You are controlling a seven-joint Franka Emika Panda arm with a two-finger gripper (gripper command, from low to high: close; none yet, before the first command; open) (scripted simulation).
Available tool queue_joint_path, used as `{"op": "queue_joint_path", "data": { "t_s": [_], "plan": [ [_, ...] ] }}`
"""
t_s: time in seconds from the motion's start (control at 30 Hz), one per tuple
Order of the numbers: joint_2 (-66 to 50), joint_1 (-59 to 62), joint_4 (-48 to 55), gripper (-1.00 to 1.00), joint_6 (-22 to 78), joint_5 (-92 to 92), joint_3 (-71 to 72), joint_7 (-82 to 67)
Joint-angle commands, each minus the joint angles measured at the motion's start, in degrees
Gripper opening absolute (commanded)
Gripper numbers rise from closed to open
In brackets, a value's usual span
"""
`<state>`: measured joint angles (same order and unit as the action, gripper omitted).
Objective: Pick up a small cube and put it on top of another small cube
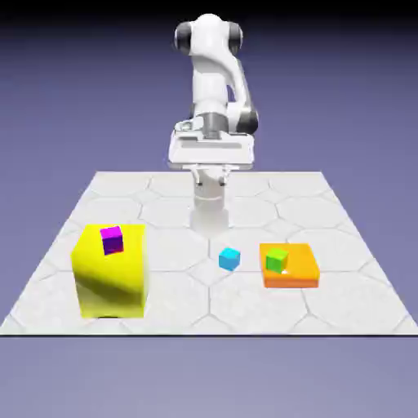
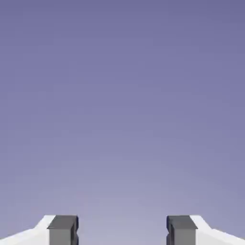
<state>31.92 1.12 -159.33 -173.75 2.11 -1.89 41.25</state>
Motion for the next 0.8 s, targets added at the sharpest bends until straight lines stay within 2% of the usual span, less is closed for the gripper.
{"op": "queue_joint_path", "data": {
  "t_s": [0.0, 0.5, 0.77],
  "plan": [
    [-1.63, 0.63, 0.80, 0.00, 0.97, 2.16, -2.08, 1.14],
    [-26.26, 9.73, 12.54, 0.00, 15.56, 34.48, -33.15, 18.68],
    [-41.80, 7.66, 13.25, 0.00, 25.70, 49.08, -47.91, 38.61]
  ]
}}
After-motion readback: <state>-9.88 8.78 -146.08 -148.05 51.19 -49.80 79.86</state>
